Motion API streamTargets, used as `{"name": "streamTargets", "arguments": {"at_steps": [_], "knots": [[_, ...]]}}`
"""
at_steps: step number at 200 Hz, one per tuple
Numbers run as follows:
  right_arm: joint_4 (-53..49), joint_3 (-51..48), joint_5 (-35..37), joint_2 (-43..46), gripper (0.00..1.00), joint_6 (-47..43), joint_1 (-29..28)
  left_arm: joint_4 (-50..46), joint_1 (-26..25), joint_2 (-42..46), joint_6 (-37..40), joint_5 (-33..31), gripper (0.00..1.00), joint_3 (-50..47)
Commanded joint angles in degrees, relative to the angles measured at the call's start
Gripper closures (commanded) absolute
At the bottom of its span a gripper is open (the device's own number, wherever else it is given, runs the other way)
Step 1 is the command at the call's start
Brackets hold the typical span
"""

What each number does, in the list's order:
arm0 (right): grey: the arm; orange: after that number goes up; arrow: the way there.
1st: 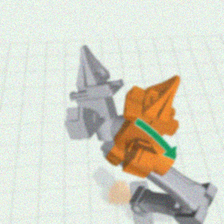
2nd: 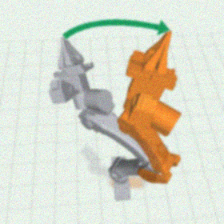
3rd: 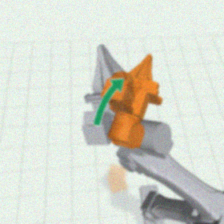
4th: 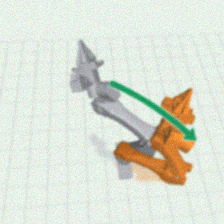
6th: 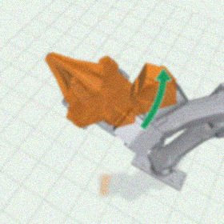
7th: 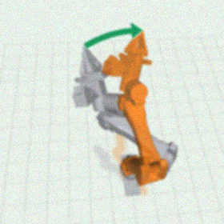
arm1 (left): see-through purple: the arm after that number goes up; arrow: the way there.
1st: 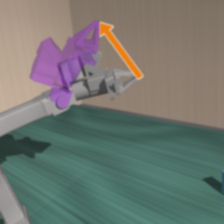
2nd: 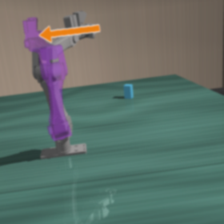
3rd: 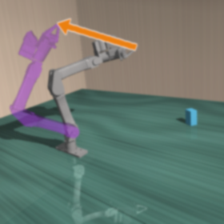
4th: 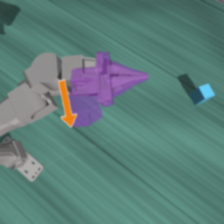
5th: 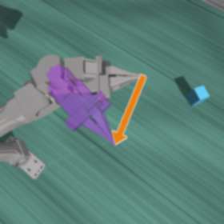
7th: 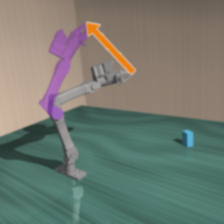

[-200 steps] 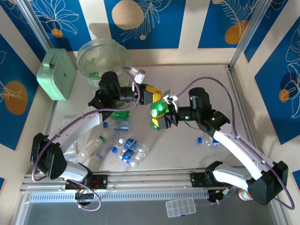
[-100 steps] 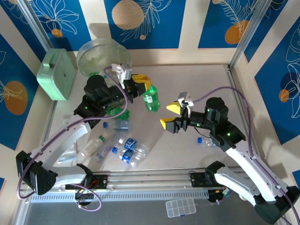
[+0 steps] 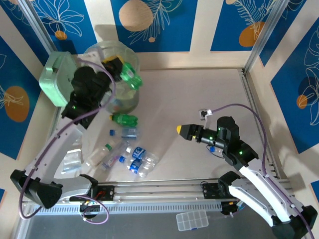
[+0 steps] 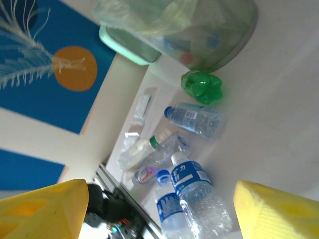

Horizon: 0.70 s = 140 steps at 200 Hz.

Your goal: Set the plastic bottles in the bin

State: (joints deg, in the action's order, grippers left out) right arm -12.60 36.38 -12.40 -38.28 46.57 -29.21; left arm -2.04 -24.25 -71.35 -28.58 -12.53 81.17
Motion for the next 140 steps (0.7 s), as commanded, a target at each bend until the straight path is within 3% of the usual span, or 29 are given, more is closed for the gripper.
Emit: {"name": "streamTargets", "arguments": {"at_steps": [1, 28, 73, 104, 140], "knots": [[-0.1, 1.4, -3.9, -1.7, 0.23, 5.7, 0.2, -7.6, 4.4, -4.1, -9.9, -8.9, 1.0, 7.7], [0.2, 0.0, -3.6, -2.1, 0.23, 5.2, -0.2, -6.9, 9.2, -9.6, -12.2, -5.2, 1.0, 14.7], [-4.2, 1.8, -1.1, -3.8, 0.23, 1.4, -0.1, -21.3, 11.0, -22.0, -8.1, -11.2, 1.0, 33.0], [-5.3, 2.9, -0.8, -5.7, 0.23, 0.0, 0.1, -25.9, 12.2, -27.4, -10.6, -13.2, 1.0, 36.2], [-8.5, 4.4, 1.3, -9.3, 0.23, -0.8, 0.1, -25.5, 16.8, -31.8, -22.7, 2.9, 1.0, 34.2]]}}
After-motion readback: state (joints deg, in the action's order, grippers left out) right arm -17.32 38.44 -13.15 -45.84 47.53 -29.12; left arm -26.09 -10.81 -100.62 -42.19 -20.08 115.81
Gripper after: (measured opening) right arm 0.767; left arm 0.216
